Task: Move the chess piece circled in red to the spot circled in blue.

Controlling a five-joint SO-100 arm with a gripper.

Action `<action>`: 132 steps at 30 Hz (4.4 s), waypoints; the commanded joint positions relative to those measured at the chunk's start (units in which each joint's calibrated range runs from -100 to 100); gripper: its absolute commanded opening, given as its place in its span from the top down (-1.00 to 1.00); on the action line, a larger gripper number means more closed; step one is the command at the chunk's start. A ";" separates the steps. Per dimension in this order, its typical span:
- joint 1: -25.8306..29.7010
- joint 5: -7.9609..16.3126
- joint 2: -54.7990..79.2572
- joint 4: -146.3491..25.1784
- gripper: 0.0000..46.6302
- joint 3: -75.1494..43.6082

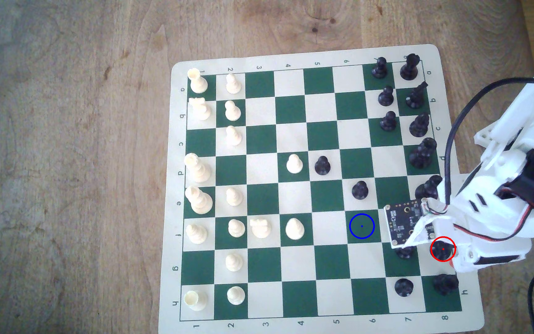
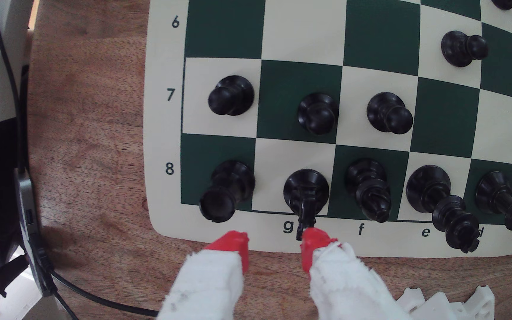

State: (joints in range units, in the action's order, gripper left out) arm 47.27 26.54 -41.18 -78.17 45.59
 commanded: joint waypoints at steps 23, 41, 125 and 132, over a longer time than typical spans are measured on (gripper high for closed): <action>-1.08 -2.05 2.64 10.68 0.56 12.25; 0.09 -1.86 6.80 13.47 0.65 12.52; -21.34 -9.52 23.52 21.33 0.54 -1.99; -20.95 -9.57 18.86 19.04 -0.14 -1.44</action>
State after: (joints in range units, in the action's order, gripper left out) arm 26.18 17.31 -16.97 -57.21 44.42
